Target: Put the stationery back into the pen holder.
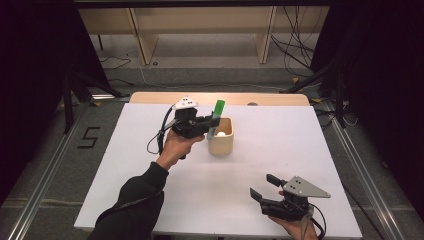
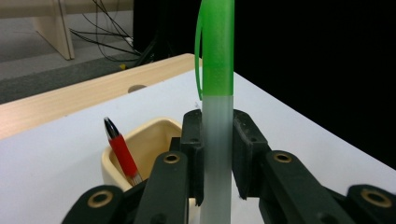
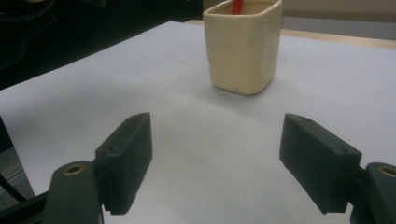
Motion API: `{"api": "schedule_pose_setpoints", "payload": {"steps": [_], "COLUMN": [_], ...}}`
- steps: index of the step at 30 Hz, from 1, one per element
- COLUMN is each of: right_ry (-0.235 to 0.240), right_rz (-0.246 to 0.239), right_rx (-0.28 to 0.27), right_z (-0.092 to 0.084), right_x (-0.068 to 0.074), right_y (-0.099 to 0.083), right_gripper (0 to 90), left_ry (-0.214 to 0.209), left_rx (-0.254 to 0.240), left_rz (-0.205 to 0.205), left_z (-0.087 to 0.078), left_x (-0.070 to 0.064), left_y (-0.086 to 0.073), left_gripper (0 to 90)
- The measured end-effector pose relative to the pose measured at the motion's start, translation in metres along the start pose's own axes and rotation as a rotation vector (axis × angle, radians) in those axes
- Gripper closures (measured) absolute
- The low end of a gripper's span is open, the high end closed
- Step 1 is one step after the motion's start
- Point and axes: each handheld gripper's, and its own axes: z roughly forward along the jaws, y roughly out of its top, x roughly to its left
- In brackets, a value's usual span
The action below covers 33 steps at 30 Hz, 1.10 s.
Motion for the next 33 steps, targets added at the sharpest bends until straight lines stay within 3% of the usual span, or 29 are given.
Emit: {"api": "schedule_pose_setpoints", "payload": {"steps": [15, 20, 33], "right_ry": [0.016, 0.019, 0.024], "right_rz": [-0.019, -0.031, -0.042], "right_rx": [0.001, 0.010, 0.007], "right_z": [0.002, 0.002, 0.002], "right_x": [0.002, 0.004, 0.005], "right_y": [-0.001, -0.001, -0.002], "right_gripper": [26.5, 26.5, 27.0], "left_ry": [0.059, 0.071, 0.094], "left_rx": [-0.006, -0.006, 0.012], "left_rz": [-0.016, -0.032, -0.018], "left_z": [0.043, 0.049, 0.060], "left_x": [0.012, 0.017, 0.023], "left_y": [0.005, 0.002, -0.006], "left_gripper": [76.5, 76.5, 76.4]}}
